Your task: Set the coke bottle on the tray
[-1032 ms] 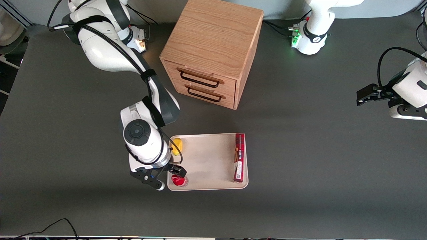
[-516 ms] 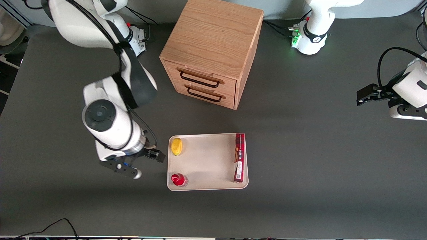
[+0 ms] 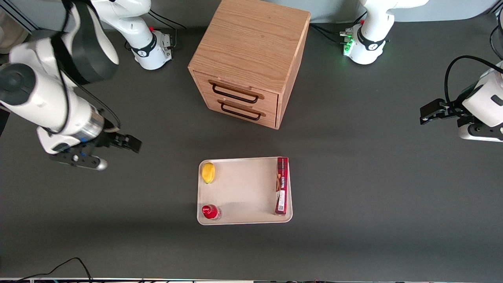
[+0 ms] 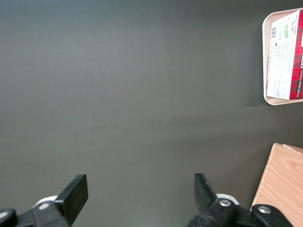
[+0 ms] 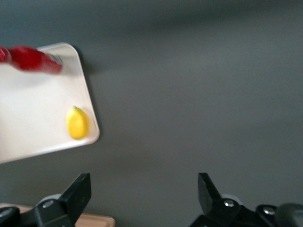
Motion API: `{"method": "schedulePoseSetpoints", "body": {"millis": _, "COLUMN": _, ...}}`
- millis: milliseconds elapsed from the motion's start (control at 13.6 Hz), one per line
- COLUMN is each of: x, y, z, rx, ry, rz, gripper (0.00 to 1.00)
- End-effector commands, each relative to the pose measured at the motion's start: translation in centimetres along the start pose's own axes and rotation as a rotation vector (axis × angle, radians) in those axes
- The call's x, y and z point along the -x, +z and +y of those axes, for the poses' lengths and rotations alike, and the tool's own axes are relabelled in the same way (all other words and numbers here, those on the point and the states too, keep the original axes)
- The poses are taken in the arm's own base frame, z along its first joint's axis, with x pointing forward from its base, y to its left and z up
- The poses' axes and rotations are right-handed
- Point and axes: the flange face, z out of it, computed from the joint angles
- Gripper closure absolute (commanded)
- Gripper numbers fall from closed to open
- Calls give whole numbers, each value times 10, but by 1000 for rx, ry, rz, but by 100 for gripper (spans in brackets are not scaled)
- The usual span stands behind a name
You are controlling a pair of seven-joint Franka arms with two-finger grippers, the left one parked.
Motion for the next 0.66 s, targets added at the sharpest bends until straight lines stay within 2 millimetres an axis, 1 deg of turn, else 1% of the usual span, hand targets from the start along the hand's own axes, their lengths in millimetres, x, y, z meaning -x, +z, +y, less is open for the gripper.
{"method": "schedulePoseSetpoints", "body": {"millis": 0, "x": 50, "y": -21, "z": 37, "rx": 14, "ry": -84, "rz": -16, "gripper": 0}}
{"method": "schedulePoseSetpoints", "body": {"millis": 74, "x": 55, "y": -28, "z": 55, "rx": 20, "ry": -68, "rz": -12, "gripper": 0}}
{"method": "schedulePoseSetpoints", "body": {"millis": 147, "x": 61, "y": -36, "z": 62, "rx": 25, "ry": -66, "rz": -12, "gripper": 0}}
{"method": "schedulePoseSetpoints", "body": {"millis": 295, "x": 62, "y": -50, "z": 71, "rx": 19, "ry": -46, "rz": 9, "gripper": 0}}
{"method": "schedulePoseSetpoints", "body": {"millis": 442, "x": 60, "y": -62, "z": 76, "rx": 14, "ry": -38, "rz": 19, "gripper": 0}}
{"method": "schedulePoseSetpoints", "body": {"millis": 589, "x": 58, "y": -62, "z": 76, "rx": 13, "ry": -63, "rz": 19, "gripper": 0}}
